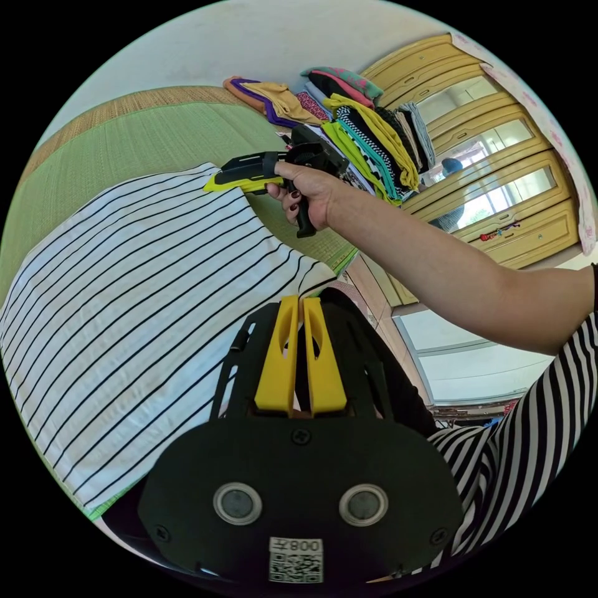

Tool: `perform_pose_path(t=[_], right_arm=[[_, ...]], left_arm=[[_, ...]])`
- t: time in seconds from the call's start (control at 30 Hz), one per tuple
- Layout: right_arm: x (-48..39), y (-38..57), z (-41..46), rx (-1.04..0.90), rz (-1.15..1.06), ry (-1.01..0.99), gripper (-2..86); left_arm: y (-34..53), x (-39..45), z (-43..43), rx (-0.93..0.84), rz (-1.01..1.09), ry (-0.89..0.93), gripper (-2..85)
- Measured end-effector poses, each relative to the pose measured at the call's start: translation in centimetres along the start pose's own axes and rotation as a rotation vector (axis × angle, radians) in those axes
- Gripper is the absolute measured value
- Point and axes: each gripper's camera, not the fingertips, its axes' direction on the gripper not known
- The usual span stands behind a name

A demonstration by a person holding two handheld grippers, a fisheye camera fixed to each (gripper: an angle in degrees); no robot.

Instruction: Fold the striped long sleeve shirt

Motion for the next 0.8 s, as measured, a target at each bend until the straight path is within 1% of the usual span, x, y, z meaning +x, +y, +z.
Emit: perform_pose_path(t=[0.33,0.47,0.6,0.8], right_arm=[[-2.3,0.7,-1.6,-0.007,0.008,0.033,2.1],[-3.8,1.0,-2.4,-0.008,-0.01,0.072,4.3],[-4.8,1.1,-3.3,-0.013,-0.015,0.063,6.5],[-7.1,0.8,-3.4,-0.036,-0.037,0.062,6.4]], left_arm=[[1.8,-1.3,3.7,0.029,-0.006,0.023,0.9],[2.7,-2.0,5.4,0.043,-0.004,0.032,0.9],[3.7,-2.9,7.2,0.046,-0.005,0.038,0.9],[5.5,-4.2,11.0,0.048,-0.007,0.048,1.0]])
